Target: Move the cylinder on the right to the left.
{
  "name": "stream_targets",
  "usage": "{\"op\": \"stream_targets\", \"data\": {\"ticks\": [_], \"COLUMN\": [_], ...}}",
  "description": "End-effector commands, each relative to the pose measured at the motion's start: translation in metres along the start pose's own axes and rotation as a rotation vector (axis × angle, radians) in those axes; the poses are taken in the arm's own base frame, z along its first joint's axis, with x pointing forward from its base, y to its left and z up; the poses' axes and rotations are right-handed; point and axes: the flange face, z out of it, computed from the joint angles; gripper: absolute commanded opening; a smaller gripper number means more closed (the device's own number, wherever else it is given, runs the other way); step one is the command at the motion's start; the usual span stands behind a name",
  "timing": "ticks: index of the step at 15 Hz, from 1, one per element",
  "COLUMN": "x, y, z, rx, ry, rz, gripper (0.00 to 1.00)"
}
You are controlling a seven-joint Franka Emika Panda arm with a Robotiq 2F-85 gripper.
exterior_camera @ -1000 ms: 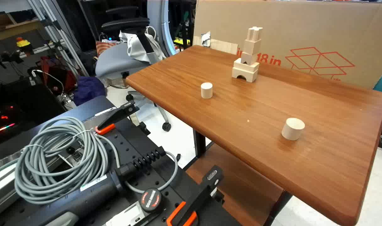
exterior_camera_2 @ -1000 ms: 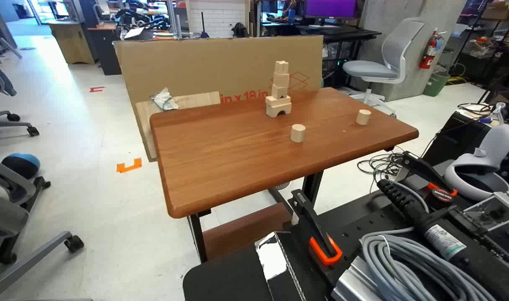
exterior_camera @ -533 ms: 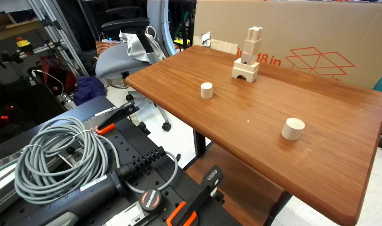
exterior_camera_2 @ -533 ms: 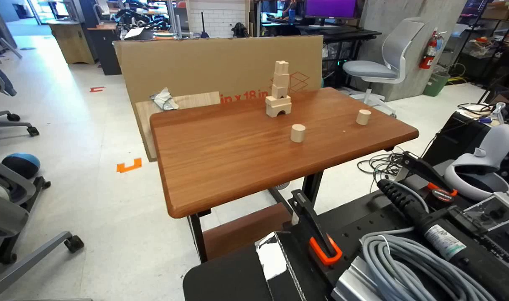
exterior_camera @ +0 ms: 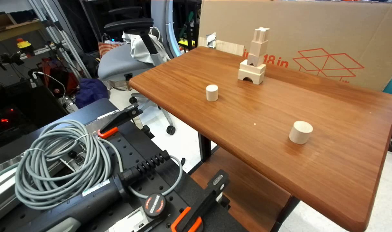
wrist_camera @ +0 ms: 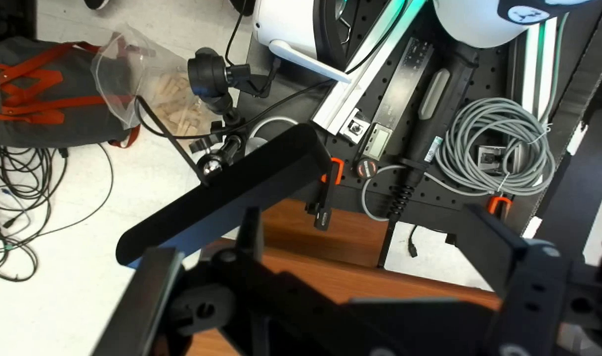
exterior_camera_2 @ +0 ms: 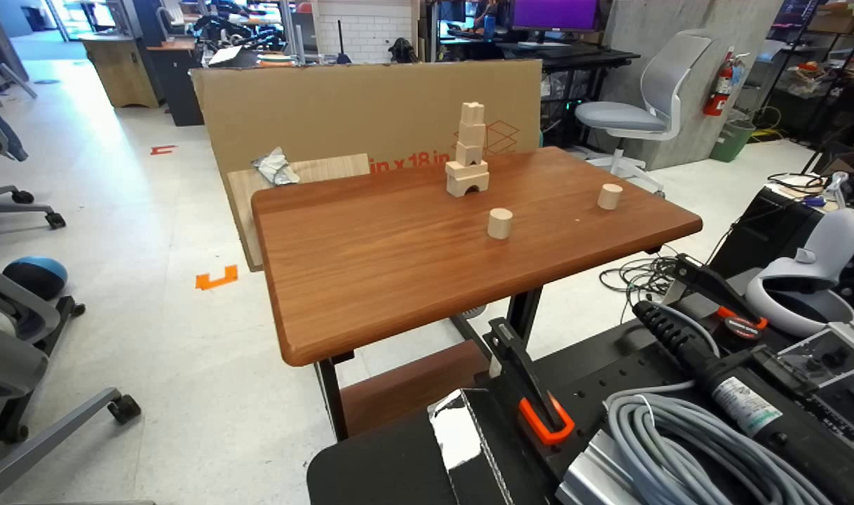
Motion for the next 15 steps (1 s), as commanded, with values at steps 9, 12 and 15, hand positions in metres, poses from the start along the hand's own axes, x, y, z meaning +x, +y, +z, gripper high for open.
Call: {"op": "stream_targets", "data": {"ticks": [9,12,15], "x": [0.135,0.175,0.209], "y": [0.05,0.063,0.069], "z": [0.008,0.028,0.048], "rx": [-0.055,-0.043,-0.006], "ry": [0.031,0.052,0.054], "rz": [0.01,0.031,0.046], "gripper": [1.0,1.0,1.0]}}
